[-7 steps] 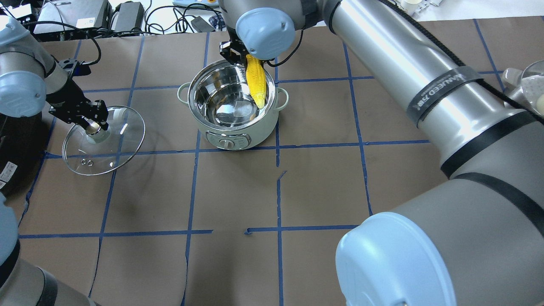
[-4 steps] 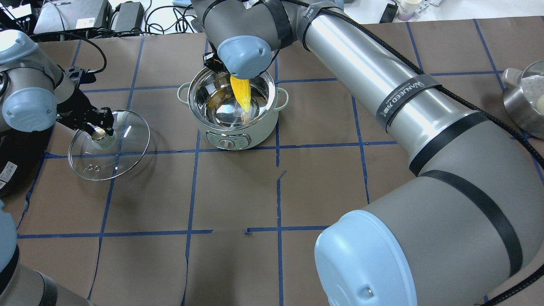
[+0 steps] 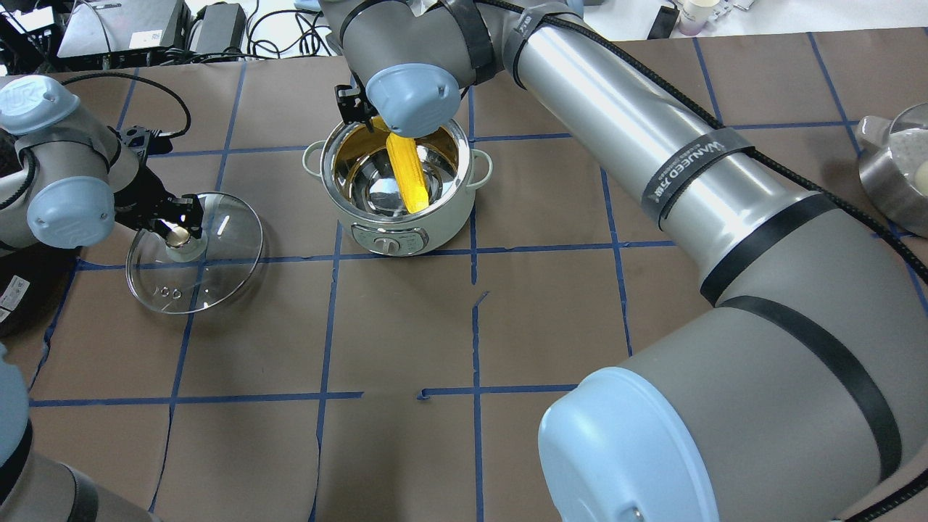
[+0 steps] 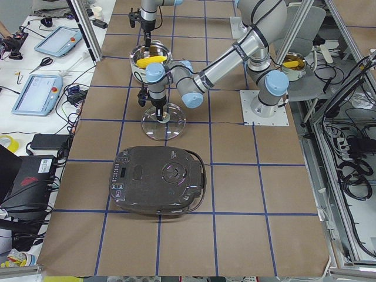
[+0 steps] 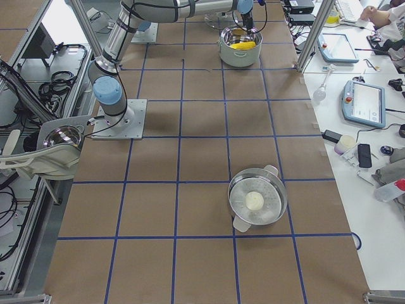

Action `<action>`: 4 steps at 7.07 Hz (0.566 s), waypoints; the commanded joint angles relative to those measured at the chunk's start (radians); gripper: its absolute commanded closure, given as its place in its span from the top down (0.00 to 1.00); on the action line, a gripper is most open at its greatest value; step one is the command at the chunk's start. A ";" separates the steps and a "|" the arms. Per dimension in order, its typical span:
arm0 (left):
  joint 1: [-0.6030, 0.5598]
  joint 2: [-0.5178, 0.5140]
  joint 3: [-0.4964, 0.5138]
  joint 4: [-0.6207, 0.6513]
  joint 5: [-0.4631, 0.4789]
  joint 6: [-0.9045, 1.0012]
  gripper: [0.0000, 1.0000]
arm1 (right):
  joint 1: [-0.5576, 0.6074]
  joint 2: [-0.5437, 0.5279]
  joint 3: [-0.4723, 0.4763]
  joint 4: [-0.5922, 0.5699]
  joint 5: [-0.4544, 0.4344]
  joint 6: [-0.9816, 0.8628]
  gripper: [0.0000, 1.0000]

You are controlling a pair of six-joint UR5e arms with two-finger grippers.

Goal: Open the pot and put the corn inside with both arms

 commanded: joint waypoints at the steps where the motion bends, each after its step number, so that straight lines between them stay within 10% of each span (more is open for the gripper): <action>1: -0.001 -0.002 -0.001 0.002 0.001 0.000 0.00 | -0.015 -0.053 0.025 0.034 -0.005 -0.090 1.00; 3: -0.003 -0.007 0.002 0.002 0.001 0.000 0.99 | -0.075 -0.177 0.120 0.148 0.000 -0.096 1.00; 4: -0.007 0.001 0.006 0.002 -0.004 0.002 1.00 | -0.133 -0.258 0.195 0.182 0.009 -0.096 1.00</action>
